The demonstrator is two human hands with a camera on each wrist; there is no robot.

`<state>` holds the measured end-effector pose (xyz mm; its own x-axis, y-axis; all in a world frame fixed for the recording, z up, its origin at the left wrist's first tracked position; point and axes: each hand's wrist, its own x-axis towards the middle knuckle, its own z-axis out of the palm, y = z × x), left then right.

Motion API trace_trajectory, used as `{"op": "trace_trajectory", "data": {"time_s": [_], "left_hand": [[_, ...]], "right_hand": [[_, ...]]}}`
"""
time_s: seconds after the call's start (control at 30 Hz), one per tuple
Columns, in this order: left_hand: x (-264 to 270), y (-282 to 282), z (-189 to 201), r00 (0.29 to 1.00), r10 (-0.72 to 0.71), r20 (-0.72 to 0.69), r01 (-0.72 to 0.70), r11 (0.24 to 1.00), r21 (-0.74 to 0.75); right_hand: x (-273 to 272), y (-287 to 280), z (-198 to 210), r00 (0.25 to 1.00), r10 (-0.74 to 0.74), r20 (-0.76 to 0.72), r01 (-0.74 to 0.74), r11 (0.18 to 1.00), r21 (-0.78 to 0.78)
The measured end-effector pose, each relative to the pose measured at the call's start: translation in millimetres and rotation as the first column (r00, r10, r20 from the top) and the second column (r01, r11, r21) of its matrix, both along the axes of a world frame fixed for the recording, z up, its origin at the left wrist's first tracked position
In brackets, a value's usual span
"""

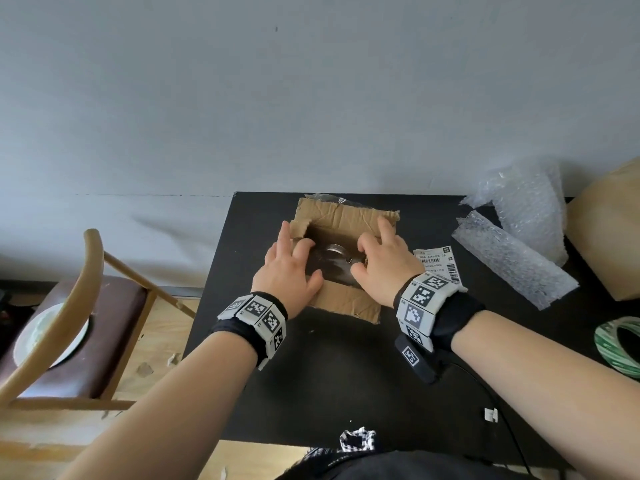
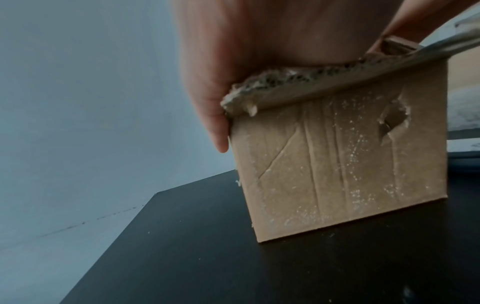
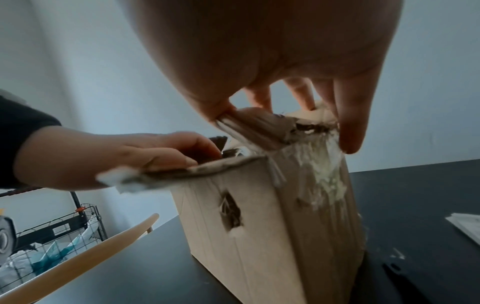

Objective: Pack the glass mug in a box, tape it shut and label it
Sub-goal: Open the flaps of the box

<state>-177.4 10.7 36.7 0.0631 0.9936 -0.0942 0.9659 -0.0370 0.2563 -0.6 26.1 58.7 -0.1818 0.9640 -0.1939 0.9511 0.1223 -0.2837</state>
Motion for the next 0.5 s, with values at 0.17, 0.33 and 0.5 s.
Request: {"op": "trace_trajectory", "data": {"time_s": [0.17, 0.33, 0.5], "left_hand": [[-4, 6, 8, 0.994, 0.078, 0.074, -0.081, 0.996, 0.035], [-7, 10, 15, 0.965, 0.187, 0.185, -0.191, 0.982, 0.005], [-6, 8, 13, 0.915, 0.270, 0.299, -0.276, 0.961, -0.023]], "right_hand": [[6, -4, 11, 1.000, -0.007, 0.028, 0.003, 0.992, 0.128], [9, -5, 16, 0.992, -0.095, -0.078, 0.099, 0.994, 0.052], [18, -15, 6, 0.987, -0.122, -0.105, 0.124, 0.992, 0.015]]}}
